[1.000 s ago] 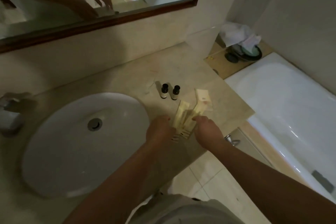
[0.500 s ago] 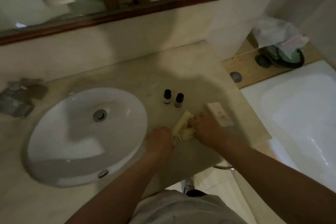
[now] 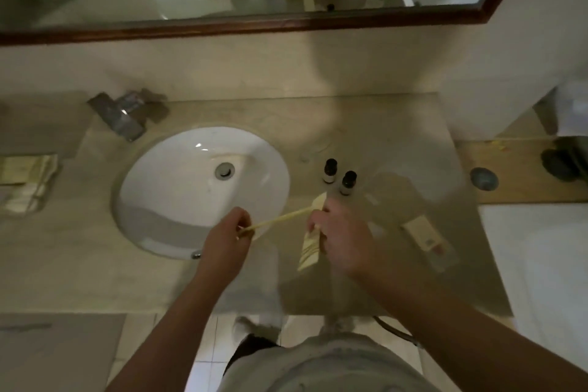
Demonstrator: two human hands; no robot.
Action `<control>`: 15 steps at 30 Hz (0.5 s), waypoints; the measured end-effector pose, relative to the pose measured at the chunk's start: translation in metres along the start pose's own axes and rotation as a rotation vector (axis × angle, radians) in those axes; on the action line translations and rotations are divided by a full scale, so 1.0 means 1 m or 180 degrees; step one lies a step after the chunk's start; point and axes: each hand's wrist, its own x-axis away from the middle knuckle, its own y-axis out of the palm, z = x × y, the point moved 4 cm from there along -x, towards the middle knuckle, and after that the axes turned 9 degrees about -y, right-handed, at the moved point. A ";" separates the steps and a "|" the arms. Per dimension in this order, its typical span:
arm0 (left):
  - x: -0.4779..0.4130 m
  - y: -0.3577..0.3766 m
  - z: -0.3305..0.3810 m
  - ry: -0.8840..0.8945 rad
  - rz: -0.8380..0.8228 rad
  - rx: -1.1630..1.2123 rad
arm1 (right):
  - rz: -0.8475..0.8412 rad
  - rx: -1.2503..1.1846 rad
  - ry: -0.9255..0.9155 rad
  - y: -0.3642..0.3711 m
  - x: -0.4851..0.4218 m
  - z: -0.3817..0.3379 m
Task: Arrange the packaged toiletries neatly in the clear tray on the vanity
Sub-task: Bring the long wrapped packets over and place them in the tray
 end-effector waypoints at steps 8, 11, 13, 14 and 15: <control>0.026 -0.098 -0.097 -0.0166 0.0760 0.0573 | 0.0431 0.0059 -0.1154 0.044 -0.041 -0.108; 0.038 -0.131 -0.140 -0.0340 0.0772 0.0833 | 0.0566 0.0140 -0.1478 0.075 -0.065 -0.159; 0.044 -0.153 -0.177 -0.0610 0.0766 0.0981 | 0.0685 0.0236 -0.1572 0.098 -0.078 -0.197; 0.045 -0.162 -0.191 -0.0717 0.0752 0.1049 | 0.0740 0.0264 -0.1559 0.107 -0.083 -0.211; 0.047 -0.173 -0.205 -0.0799 0.0718 0.1151 | 0.0808 0.0282 -0.1545 0.118 -0.089 -0.225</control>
